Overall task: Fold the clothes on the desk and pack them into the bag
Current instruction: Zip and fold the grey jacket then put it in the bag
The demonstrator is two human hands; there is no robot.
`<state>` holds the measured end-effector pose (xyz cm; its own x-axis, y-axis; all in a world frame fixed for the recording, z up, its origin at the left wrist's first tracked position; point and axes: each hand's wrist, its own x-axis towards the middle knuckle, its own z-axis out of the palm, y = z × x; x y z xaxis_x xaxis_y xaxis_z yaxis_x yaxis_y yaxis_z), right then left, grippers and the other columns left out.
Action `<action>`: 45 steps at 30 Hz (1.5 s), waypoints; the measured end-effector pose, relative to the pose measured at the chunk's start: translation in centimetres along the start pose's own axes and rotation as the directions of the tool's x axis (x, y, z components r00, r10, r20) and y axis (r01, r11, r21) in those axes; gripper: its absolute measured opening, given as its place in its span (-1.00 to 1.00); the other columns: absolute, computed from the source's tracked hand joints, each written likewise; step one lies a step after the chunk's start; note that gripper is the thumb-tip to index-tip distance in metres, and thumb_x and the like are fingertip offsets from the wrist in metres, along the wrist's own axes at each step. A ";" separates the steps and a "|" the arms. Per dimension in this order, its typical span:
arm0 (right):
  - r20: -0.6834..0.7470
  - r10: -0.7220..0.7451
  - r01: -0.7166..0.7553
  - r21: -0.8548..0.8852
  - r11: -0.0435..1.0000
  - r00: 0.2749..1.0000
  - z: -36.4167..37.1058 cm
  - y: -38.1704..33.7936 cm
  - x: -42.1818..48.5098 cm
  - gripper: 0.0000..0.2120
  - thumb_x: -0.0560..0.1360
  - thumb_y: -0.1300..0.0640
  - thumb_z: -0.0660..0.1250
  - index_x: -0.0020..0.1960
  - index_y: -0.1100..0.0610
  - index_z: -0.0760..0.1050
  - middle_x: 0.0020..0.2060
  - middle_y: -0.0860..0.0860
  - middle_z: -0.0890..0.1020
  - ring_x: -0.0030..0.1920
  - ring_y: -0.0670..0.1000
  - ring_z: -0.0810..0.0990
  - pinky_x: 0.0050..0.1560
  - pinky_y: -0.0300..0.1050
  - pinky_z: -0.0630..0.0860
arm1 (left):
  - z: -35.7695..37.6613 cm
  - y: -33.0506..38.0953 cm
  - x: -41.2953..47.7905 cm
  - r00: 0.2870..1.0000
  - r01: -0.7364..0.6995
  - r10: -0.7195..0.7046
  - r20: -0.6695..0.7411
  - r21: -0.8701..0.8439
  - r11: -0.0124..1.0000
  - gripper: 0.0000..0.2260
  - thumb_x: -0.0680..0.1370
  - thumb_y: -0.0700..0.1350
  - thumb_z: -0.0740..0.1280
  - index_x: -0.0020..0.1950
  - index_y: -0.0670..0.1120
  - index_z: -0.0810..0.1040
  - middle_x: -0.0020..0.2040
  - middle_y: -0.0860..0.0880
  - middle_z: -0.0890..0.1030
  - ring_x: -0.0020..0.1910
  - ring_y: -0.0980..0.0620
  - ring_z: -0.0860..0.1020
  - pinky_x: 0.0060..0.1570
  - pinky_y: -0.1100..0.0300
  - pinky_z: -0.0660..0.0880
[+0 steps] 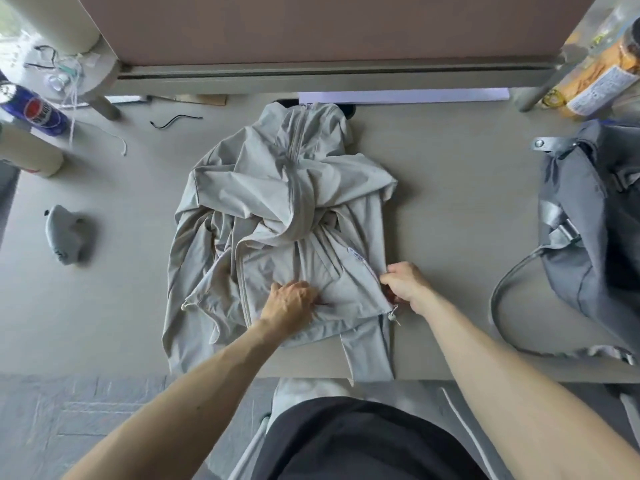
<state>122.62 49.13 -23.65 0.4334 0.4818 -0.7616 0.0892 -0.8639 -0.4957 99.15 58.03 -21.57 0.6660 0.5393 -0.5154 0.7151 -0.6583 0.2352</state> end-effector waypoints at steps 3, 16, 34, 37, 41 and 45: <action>-0.152 -0.029 0.039 0.063 0.997 0.988 -1.6 0.1 -0.2 -0.65 0.49 0.12 0.33 -0.44 0.18 0.39 -0.50 0.03 0.42 -0.40 0.05 0.40 -0.39 -0.02 0.37 | 0.8 -0.4 -1.5 0.999 0.021 -0.023 -0.032 -0.077 0.997 -0.85 0.59 -0.16 0.21 0.00 -0.07 0.57 0.00 -0.05 0.63 0.07 -0.13 0.60 0.04 0.01 0.40; -0.108 -0.307 0.307 -0.018 0.952 0.946 -17.4 -2.9 -0.1 -0.54 0.40 -0.16 0.48 -0.27 0.23 0.45 -0.33 -0.01 0.48 -0.26 0.00 0.31 -0.24 -0.10 0.16 | 3.6 1.2 -4.8 0.894 0.156 -0.221 0.390 0.192 0.969 -0.72 0.62 -0.07 0.25 0.28 -0.14 0.53 0.17 -0.11 0.62 0.12 -0.13 0.63 0.15 -0.09 0.59; -0.115 -0.522 0.271 -0.750 0.604 0.845 -37.1 -6.0 -5.7 -0.87 0.45 0.04 0.45 -0.15 0.10 0.61 -0.14 0.12 0.63 -0.11 0.13 0.55 -0.23 -0.07 0.43 | 1.1 10.5 1.8 0.899 -0.001 -0.053 0.434 0.124 0.992 -0.70 0.48 0.08 0.49 0.17 0.05 0.62 0.15 0.05 0.63 0.17 -0.02 0.59 0.20 0.07 0.53; -0.069 -0.417 0.219 -0.767 0.603 0.906 -37.1 -3.7 -4.5 -0.69 0.49 -0.01 0.39 -0.33 0.16 0.51 -0.32 0.09 0.59 -0.26 0.09 0.54 -0.32 -0.07 0.37 | -0.5 12.7 4.3 0.989 0.015 -0.008 0.150 -0.044 0.999 -0.78 0.51 0.10 0.41 0.09 0.04 0.59 0.12 0.03 0.61 0.16 -0.02 0.57 0.13 0.13 0.47; -0.046 -0.406 0.256 -0.710 0.656 0.913 -38.2 -1.5 -4.2 -0.56 0.60 -0.10 0.25 -0.28 0.22 0.47 -0.35 0.10 0.56 -0.26 0.11 0.54 -0.26 -0.03 0.35 | -1.8 14.6 6.5 0.990 0.002 0.011 0.137 -0.095 0.995 -0.59 0.46 0.14 0.45 0.25 0.05 0.51 0.22 0.02 0.52 0.25 -0.03 0.50 0.24 0.07 0.42; -0.232 -0.563 0.396 -0.506 0.766 0.793 -40.6 -0.7 -4.6 -0.63 0.56 -0.10 0.34 -0.29 0.13 0.53 -0.40 0.03 0.50 -0.34 -0.01 0.46 -0.29 -0.08 0.33 | -1.1 15.2 6.8 0.983 -0.024 0.023 0.181 0.002 1.000 -0.37 0.50 0.17 0.41 0.53 0.11 0.29 0.48 0.05 0.34 0.41 -0.04 0.40 0.35 0.09 0.35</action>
<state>156.96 41.56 -2.81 0.5016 0.8346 -0.2277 0.6942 -0.5453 -0.4698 114.76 52.29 -20.55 0.6328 0.4197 -0.6507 0.6986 -0.6718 0.2461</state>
